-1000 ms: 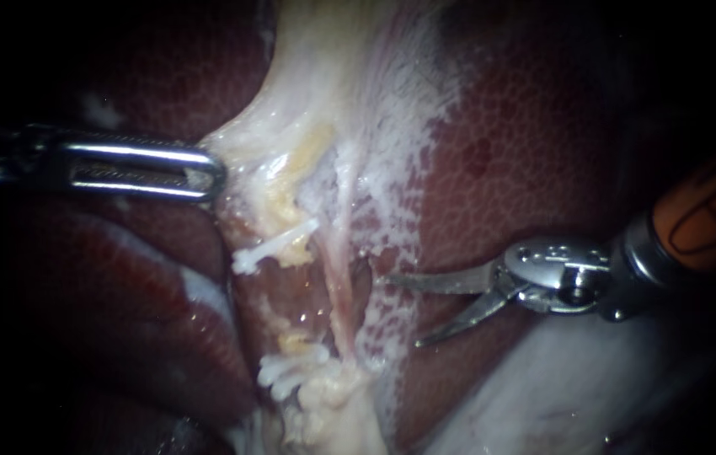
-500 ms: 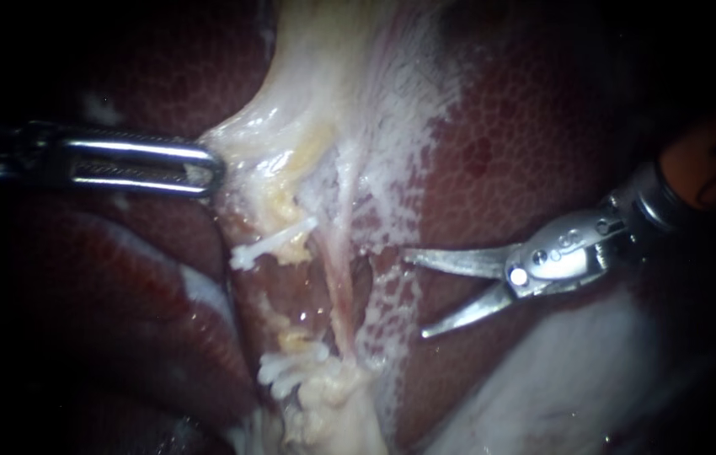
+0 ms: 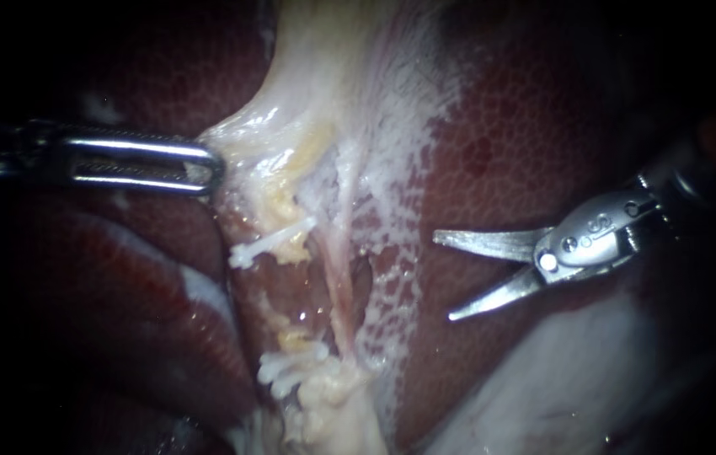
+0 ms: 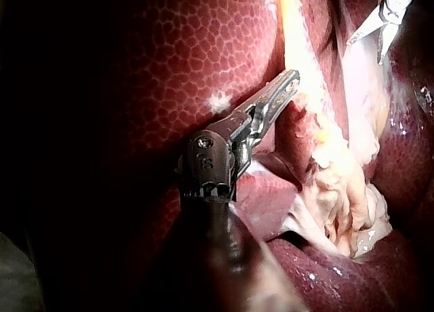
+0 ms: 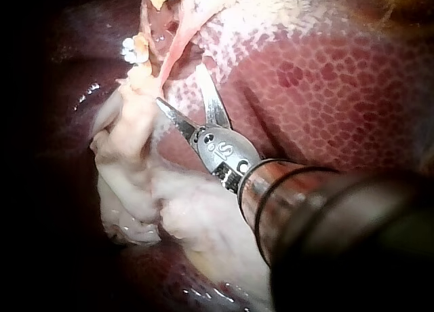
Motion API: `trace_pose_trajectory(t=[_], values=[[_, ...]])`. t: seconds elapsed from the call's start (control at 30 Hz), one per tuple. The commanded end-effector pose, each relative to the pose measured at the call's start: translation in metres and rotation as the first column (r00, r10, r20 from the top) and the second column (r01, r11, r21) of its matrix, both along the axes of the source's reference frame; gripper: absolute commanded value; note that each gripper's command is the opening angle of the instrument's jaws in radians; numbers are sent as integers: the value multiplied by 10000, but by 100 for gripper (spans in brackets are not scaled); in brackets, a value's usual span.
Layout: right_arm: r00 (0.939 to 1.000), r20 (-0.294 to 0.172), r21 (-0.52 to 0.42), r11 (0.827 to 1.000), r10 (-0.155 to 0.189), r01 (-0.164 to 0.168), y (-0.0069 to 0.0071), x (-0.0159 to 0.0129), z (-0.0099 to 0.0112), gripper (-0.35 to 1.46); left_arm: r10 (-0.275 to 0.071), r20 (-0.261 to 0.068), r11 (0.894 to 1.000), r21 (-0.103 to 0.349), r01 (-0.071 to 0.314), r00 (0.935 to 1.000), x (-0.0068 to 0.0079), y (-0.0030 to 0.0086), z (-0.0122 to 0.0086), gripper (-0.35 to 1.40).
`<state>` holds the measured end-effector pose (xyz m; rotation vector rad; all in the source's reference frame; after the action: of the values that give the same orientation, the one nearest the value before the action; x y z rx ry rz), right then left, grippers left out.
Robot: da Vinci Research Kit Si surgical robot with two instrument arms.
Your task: Go back from the cut left tube
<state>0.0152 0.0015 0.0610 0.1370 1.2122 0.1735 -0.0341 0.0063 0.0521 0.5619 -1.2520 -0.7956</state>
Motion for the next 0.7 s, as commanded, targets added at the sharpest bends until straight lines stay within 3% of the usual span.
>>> trace_pose_trajectory(t=[0.03, 0.4, 0.7], values=[[10000, -6, 12, 10000, -3, 3, 0, -1, 0, 143, 2, 3, 10000, 2, -2, 10000, 0, 0, 0, -35], [10000, -8, -27, 10000, -33, 33, 2, -5, -1, 143, -2, -3, 10000, -10, 2, 10000, -1, 0, 3, -35], [10000, -8, -31, 10000, -34, 34, 2, -5, -1, 143, -13, -120, 9999, -128, 11, 9999, -17, -11, 40, -35]])
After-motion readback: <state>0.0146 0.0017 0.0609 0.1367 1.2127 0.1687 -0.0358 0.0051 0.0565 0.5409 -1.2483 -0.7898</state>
